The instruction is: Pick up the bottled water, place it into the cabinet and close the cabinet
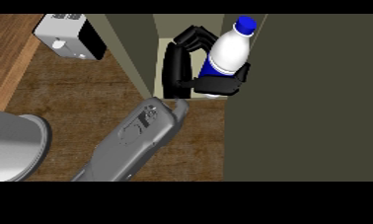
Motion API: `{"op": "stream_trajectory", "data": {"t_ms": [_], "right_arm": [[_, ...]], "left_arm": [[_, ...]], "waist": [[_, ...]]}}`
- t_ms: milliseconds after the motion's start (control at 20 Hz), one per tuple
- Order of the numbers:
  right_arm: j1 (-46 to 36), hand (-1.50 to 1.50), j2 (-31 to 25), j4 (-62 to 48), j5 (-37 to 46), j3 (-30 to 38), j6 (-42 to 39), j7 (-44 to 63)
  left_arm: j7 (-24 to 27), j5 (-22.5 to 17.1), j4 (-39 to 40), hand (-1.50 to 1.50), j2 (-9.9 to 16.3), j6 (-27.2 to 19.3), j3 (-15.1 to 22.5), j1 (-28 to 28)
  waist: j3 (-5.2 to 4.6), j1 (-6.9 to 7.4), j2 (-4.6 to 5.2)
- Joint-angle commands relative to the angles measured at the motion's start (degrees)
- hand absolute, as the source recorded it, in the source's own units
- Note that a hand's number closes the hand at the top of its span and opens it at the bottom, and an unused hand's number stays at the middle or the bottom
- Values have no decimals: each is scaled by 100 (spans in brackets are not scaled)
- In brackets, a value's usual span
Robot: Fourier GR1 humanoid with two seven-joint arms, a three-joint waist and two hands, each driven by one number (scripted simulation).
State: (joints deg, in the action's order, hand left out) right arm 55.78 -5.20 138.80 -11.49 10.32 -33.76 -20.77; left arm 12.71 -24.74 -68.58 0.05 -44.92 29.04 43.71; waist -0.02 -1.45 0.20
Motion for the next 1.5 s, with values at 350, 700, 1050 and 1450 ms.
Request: {"op": "stream_trajectory", "data": {"t_ms": [350, 700, 1050, 1450], "right_arm": [[17, -150, -30, 375, -920, 229, -171, 210], [-76, -150, 138, 236, -632, 3, -209, 244], [-62, -150, -202, 267, -1217, 502, -321, 282], [-307, -150, -153, 210, -973, 258, -279, 394]], "left_arm": [[645, -430, 1685, 150, -5, 132, -302, 543], [1418, -836, 2698, 150, -5, 577, -950, 903], [1688, -516, 3907, 150, 111, 872, -1068, 1399], [1714, -194, 5136, -150, 109, 878, -1051, 2101]], "waist": [[-2, -88, 33], [-3, -113, 41], [-2, -130, 52], [-2, -167, 79]]}}
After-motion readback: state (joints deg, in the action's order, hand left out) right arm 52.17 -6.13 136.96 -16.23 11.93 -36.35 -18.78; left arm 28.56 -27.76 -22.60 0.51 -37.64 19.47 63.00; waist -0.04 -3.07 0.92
